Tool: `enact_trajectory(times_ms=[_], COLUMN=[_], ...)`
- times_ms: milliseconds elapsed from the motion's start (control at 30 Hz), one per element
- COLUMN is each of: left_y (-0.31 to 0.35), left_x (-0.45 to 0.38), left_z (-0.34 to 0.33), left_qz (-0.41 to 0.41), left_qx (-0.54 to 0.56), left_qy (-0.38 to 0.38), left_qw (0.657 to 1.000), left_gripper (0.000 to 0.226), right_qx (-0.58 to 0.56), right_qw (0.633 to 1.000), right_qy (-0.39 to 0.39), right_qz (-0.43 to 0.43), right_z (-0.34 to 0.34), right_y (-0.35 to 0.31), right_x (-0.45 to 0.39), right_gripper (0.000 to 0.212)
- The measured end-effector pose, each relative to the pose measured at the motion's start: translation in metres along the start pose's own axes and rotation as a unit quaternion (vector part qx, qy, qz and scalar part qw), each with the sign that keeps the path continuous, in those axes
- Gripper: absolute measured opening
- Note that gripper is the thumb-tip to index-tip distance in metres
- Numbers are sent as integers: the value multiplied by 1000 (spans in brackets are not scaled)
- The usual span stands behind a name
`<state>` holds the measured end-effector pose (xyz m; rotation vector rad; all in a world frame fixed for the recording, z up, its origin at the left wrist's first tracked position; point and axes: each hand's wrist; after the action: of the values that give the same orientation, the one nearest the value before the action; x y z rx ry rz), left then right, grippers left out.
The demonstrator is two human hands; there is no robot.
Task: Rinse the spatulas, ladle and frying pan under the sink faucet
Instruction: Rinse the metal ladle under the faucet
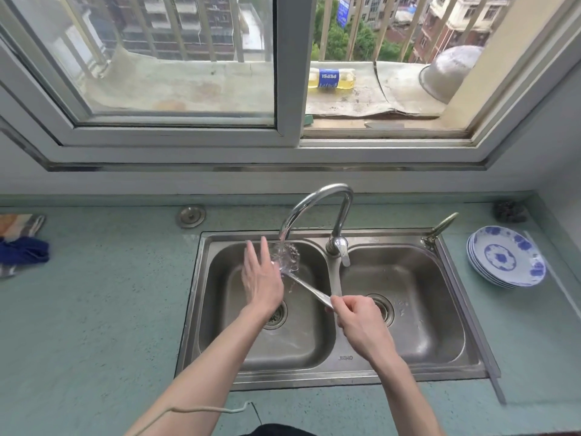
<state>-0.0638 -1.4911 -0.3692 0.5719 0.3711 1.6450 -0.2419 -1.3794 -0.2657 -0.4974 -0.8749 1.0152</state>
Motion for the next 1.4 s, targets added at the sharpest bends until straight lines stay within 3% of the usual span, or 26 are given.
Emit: enact_trajectory(times_ms=[133,300,367,433,533,633,767,933,1067,1167,1300,1400], left_y=[-13,-38,-42,-31,-1,9,3,6,-1,-1,-14,-12], left_x=[20,25,16,8,13,24,7,5,-4,0,-12,-8], left_z=[-7,-7,3,9,4,-4,15,19,27,22,25,22], left_qz=[-132,-280,-287,-228,-157,-196,-182,-246,-226,-264,-300,-337], left_qx=[-174,-299,-328,-353,-297,-147,-212,-211,-278,-258,-290,-210], left_qy=[20,-29,-23,-18,-17,-74,-30,-117,-77,-128,-103,-163], left_qw=[976,912,900,907,942,967,960,939,930,921,903,903], left_gripper=[59,77,85,89,83,71,80,80,87,84,81,76], right_qx=[6,24,17,-5,-5,10,4,13,2,11,-4,5], right_qw=[1000,999,1000,1000,1000,999,1000,999,1000,999,1000,999], right_qy=[25,28,6,-17,7,42,9,34,13,29,29,40], right_qz=[6,7,-2,-2,16,27,22,28,22,17,-1,-8], right_z=[-7,-11,-12,-14,-20,-23,-12,-18,-18,-22,-24,-23], right_y=[-2,3,4,0,-12,-10,-5,-11,-16,-15,-12,-12], right_x=[-1,-2,-1,-1,0,-3,-6,-10,-8,-8,-9,-7], right_gripper=[51,49,46,47,52,51,49,50,49,48,49,49])
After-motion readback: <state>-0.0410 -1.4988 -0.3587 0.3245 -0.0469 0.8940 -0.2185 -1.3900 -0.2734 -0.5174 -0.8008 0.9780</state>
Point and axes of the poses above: each hand's wrist, its own x-axis away from the middle knuckle, its own z-axis out of the back of the hand, y = z × x, and after that the axes turned 2 degrees about -x, right-handed
